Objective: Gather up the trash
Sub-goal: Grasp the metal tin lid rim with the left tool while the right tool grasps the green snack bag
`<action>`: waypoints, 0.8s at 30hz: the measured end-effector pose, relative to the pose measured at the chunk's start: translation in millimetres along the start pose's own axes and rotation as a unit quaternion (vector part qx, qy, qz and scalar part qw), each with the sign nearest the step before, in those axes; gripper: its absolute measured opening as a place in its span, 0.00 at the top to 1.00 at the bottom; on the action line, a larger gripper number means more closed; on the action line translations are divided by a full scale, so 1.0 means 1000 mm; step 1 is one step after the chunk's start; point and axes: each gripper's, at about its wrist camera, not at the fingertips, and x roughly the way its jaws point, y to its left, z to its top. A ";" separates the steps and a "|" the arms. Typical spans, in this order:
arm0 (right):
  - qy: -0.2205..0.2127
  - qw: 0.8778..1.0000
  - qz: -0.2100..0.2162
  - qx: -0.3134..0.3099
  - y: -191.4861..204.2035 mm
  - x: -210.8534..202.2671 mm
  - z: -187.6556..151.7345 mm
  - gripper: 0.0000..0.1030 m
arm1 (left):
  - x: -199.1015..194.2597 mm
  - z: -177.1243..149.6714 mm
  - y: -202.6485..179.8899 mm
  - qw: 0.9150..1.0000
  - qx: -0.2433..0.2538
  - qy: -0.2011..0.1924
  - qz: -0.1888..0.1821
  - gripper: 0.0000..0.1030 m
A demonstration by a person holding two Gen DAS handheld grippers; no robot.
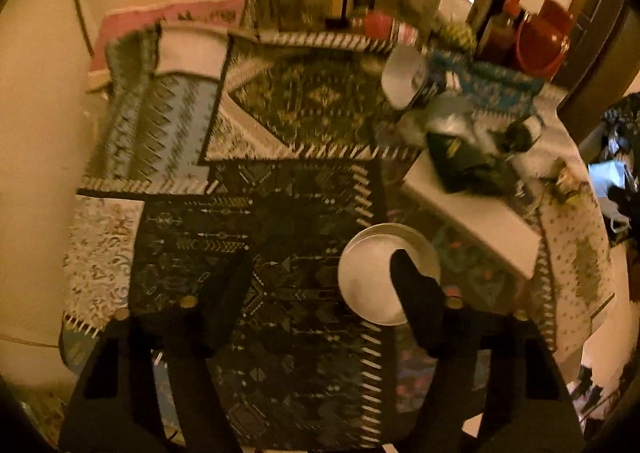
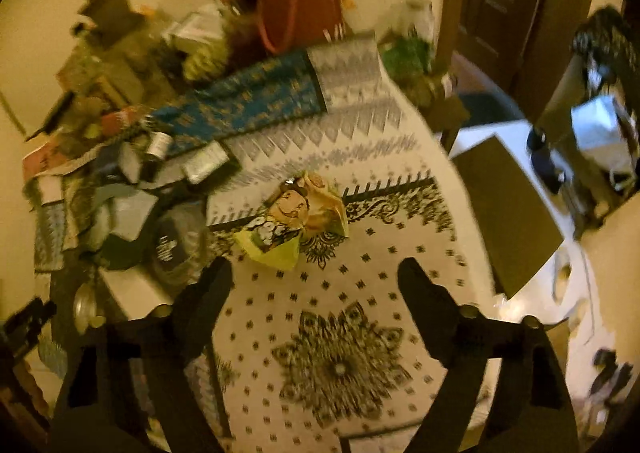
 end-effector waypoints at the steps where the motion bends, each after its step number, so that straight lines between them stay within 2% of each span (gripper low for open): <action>1: 0.008 1.000 0.001 0.008 -0.001 0.010 0.003 0.29 | 0.007 0.000 0.002 1.000 0.003 0.008 -0.004 0.38; 4: 0.025 0.999 0.007 0.029 -0.004 0.032 0.010 0.36 | 0.021 -0.001 0.003 1.000 0.012 0.019 0.000 0.40; 7: 0.035 0.998 0.018 0.056 -0.008 0.048 0.016 0.36 | 0.028 -0.001 0.000 0.999 0.017 0.026 -0.007 0.49; 10: 0.045 0.995 0.015 0.084 -0.012 0.060 0.020 0.47 | 0.033 0.000 -0.001 0.999 0.009 0.030 -0.012 0.63; 12: 0.037 0.994 0.013 0.098 -0.013 0.061 0.021 0.51 | 0.035 0.000 -0.002 0.999 -0.002 0.032 -0.025 0.66; 14: 0.041 0.993 0.023 0.104 -0.012 0.062 0.020 0.66 | 0.039 0.000 -0.002 0.999 -0.011 0.037 -0.037 0.72; 15: 0.041 0.994 0.022 0.104 -0.011 0.063 0.018 0.67 | 0.042 0.000 -0.003 0.998 -0.016 0.042 -0.042 0.76; 17: 0.038 0.995 0.014 0.087 -0.004 0.065 0.015 0.77 | 0.048 -0.002 -0.005 0.997 -0.022 0.057 -0.041 0.87; 20: 0.039 0.997 0.020 0.061 0.006 0.065 0.009 0.89 | 0.047 -0.003 -0.007 0.997 -0.032 0.053 -0.043 0.97; 24: 0.040 0.999 0.011 0.021 0.016 0.060 0.004 0.92 | 0.041 -0.006 -0.012 0.998 -0.041 0.045 -0.032 0.99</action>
